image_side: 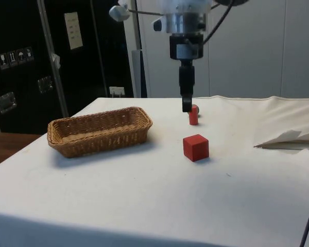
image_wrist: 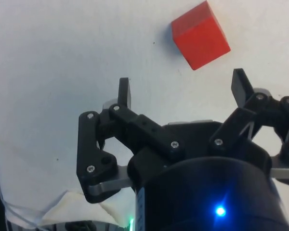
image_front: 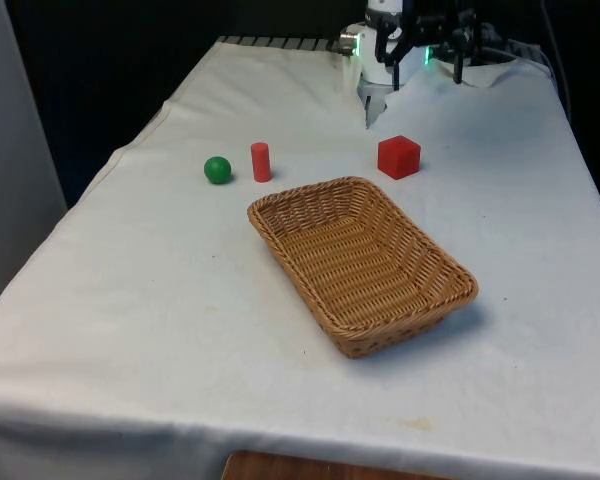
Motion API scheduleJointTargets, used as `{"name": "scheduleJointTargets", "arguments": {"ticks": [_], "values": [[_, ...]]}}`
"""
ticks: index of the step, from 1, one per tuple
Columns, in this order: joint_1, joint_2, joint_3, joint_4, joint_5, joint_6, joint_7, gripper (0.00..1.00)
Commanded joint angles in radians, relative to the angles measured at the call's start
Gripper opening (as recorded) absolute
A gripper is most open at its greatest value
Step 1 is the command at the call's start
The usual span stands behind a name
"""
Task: Pick up the object to the left of the cylinder and place it into the basket.
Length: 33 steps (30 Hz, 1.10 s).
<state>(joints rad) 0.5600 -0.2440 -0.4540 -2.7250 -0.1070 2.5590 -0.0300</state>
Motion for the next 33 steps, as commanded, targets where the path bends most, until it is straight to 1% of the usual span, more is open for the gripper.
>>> {"name": "scheduleJointTargets", "arguments": {"ticks": [1,9,10,11,13,14,18,19,21,26,27,28,29,33], "values": [[-0.002,0.004,0.001,-0.008,-0.008,0.024,-0.001,1.0],[-0.002,0.029,0.0,-0.05,-0.006,0.123,-0.042,1.0],[0.0,0.027,0.0,-0.044,0.0,0.102,-0.041,1.0],[-0.002,0.031,0.0,-0.055,-0.005,0.135,-0.047,1.0],[-0.002,0.037,0.0,-0.065,-0.005,0.156,-0.056,1.0],[-0.001,0.043,-0.001,-0.076,-0.004,0.18,-0.064,1.0],[0.0,0.059,-0.001,-0.097,-0.001,0.225,-0.083,1.0],[-0.001,0.056,0.0,-0.091,0.0,0.204,-0.081,1.0],[0.002,0.077,-0.002,-0.107,0.001,0.257,-0.098,1.0],[0.002,0.12,-0.001,-0.11,0.003,0.296,-0.119,1.0],[-0.001,0.118,0.0,-0.107,0.0,0.281,-0.116,1.0],[0.002,0.128,-0.001,-0.11,0.003,0.302,-0.123,1.0],[0.001,0.146,-0.003,-0.111,0.004,0.319,-0.132,1.0],[0.0,0.18,-0.004,-0.114,0.008,0.352,-0.151,1.0]]}}
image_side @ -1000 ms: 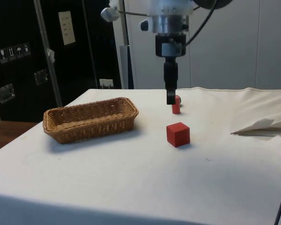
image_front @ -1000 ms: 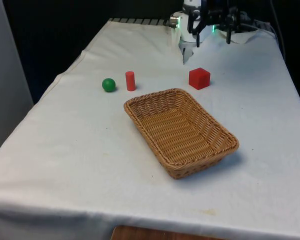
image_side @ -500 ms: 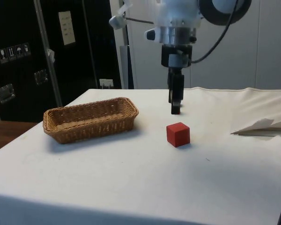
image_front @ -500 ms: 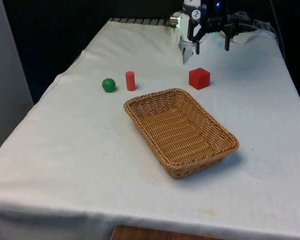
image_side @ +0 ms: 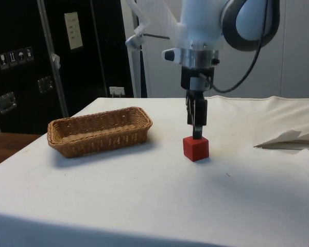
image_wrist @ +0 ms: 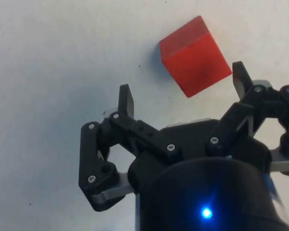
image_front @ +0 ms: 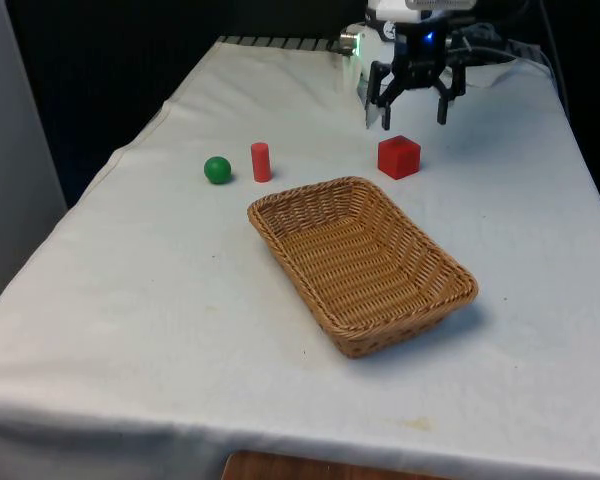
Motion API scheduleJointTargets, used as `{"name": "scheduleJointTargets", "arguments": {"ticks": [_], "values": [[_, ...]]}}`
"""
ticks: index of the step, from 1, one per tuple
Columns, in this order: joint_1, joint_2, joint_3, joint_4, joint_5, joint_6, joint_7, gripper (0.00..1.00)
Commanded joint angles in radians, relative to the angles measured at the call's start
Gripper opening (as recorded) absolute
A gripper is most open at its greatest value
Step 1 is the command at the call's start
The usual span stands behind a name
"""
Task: Pick up the object to the left of the cylinder and place it into the basket.
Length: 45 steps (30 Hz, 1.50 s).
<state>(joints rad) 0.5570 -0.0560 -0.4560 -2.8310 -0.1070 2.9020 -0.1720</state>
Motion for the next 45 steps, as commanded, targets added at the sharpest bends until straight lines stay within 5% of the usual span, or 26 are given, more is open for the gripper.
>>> {"name": "scheduleJointTargets", "arguments": {"ticks": [1,32,34,39,40,41,45], "values": [[0.002,0.007,-0.002,-0.009,0.011,0.024,-0.018,1.0],[-0.027,0.214,-0.033,0.013,0.002,0.179,-0.121,1.0],[-0.027,0.219,-0.033,0.014,0.001,0.183,-0.121,0.88],[-0.024,0.224,-0.036,0.017,0.0,0.175,-0.119,0.34],[-0.028,0.225,-0.033,0.015,0.001,0.187,-0.122,0.34],[-0.028,0.225,-0.034,0.015,0.001,0.188,-0.123,0.11],[-0.028,0.226,-0.034,0.015,0.001,0.188,-0.124,0.1]]}}
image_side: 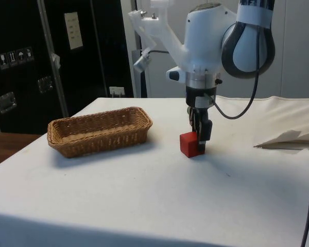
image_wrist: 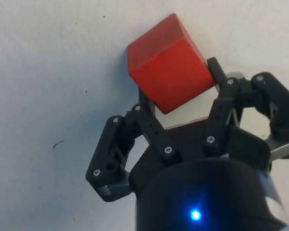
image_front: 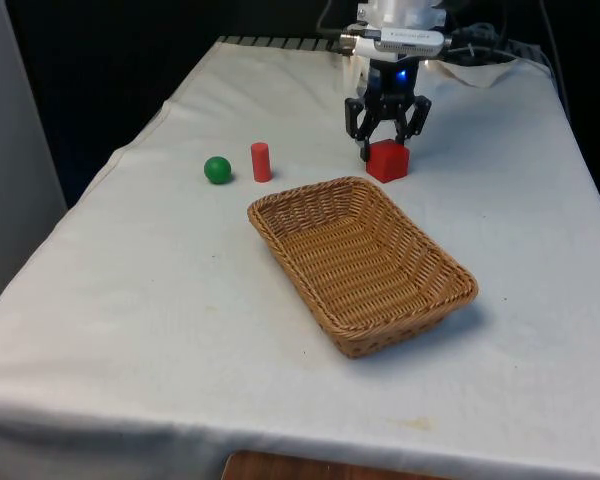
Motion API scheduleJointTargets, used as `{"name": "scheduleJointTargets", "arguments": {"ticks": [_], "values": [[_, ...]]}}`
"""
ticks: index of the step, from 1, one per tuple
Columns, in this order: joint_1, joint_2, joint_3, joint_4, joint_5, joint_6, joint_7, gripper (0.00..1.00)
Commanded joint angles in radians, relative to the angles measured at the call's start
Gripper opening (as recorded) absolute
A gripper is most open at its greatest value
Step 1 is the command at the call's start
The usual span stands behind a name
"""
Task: Pick up the object to the left of the cylinder and place it into the basket.
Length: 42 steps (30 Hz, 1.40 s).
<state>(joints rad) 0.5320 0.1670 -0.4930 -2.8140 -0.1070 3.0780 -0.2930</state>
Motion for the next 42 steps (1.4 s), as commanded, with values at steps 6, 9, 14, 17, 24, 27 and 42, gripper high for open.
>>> {"name": "scheduleJointTargets", "arguments": {"ticks": [6,9,14,17,24,27,42], "values": [[-0.002,0.004,0.003,-0.002,0.001,0.012,-0.003,0.1],[-0.002,0.004,0.003,-0.001,0.002,0.008,-0.002,0.1],[0.0,0.008,-0.001,0.012,0.001,0.003,0.002,0.1],[0.0,0.006,-0.004,0.03,0.0,-0.004,0.003,0.1],[-0.003,0.002,-0.007,0.062,0.0,-0.012,0.005,0.1],[-0.004,0.002,-0.008,0.079,0.001,-0.015,0.006,0.1],[-0.007,0.005,-0.016,0.152,0.003,-0.022,0.013,0.1]]}}
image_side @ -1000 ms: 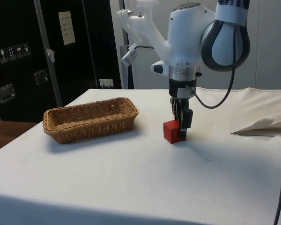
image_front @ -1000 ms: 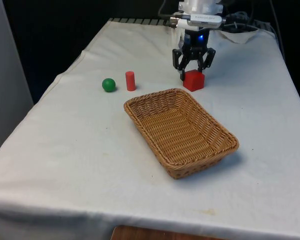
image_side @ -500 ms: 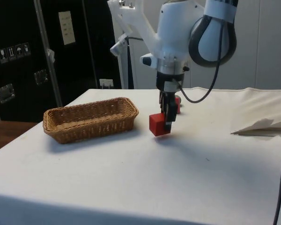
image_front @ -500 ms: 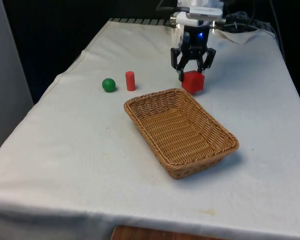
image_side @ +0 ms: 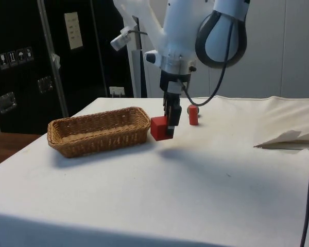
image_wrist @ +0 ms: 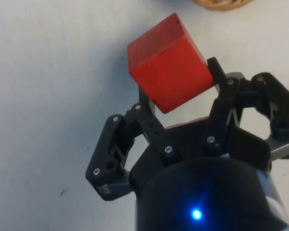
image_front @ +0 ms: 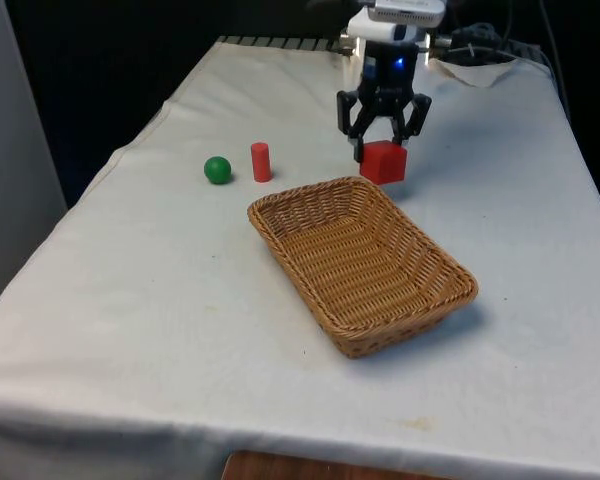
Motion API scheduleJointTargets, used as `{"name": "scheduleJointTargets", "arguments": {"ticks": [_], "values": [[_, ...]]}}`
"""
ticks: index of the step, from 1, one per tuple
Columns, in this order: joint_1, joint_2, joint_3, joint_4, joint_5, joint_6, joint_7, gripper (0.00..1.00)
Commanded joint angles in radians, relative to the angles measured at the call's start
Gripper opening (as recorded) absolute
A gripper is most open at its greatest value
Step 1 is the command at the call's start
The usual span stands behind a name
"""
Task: Pick up the object to the left of the cylinder and place it into the basket.
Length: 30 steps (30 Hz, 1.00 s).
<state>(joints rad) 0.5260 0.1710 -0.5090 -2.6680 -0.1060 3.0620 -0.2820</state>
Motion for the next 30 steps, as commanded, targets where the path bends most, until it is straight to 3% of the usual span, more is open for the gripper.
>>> {"name": "scheduleJointTargets", "arguments": {"ticks": [1,18,30], "values": [[-0.001,0.001,-0.001,0.011,0.002,-0.008,0.003,0.1],[-0.001,-0.026,-0.008,0.096,0.001,-0.057,0.007,0.1],[0.0,-0.054,-0.018,0.185,-0.005,-0.127,0.02,0.1]]}}
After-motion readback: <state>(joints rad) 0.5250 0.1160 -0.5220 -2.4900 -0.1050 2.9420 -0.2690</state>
